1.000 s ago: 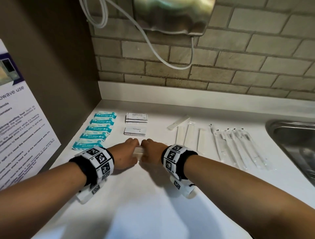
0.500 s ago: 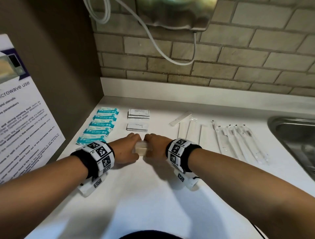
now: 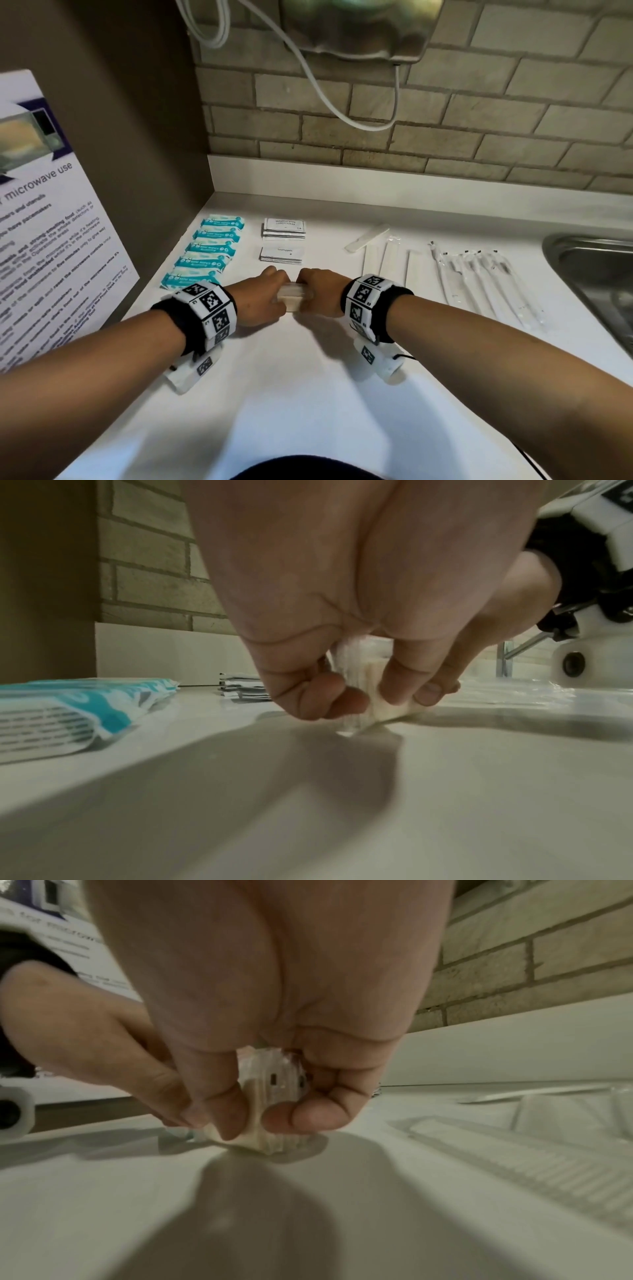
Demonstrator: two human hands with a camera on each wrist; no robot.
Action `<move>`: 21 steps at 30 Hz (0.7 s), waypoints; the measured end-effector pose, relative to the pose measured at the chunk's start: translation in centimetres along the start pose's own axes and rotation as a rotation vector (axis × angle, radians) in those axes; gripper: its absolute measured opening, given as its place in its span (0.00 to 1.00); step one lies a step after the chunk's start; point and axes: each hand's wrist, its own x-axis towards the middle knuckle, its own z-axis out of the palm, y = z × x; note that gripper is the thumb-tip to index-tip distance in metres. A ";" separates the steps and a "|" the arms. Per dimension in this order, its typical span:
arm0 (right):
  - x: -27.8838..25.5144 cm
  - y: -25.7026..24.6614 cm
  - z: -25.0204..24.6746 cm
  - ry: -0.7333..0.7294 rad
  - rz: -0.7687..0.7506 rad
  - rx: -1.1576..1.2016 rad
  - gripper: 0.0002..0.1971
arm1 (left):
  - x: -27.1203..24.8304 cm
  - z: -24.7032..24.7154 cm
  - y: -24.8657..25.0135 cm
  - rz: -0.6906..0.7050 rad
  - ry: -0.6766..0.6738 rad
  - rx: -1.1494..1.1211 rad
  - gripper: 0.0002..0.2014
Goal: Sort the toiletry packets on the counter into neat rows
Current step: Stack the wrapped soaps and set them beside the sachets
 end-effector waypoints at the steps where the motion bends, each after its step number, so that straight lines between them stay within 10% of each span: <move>1: 0.1 0.0 -0.1 -0.008 0.006 0.025 0.22 | -0.1 -0.2 -0.3 -0.007 0.005 -0.033 0.17; 13: 3.4 -1.1 -2.0 -0.095 0.097 0.546 0.11 | -0.5 -3.7 -4.2 -0.159 0.096 -0.367 0.26; 21: 3.9 -1.1 -1.1 -0.016 0.277 0.841 0.22 | 1.5 -2.6 -4.9 -0.280 0.133 -0.443 0.27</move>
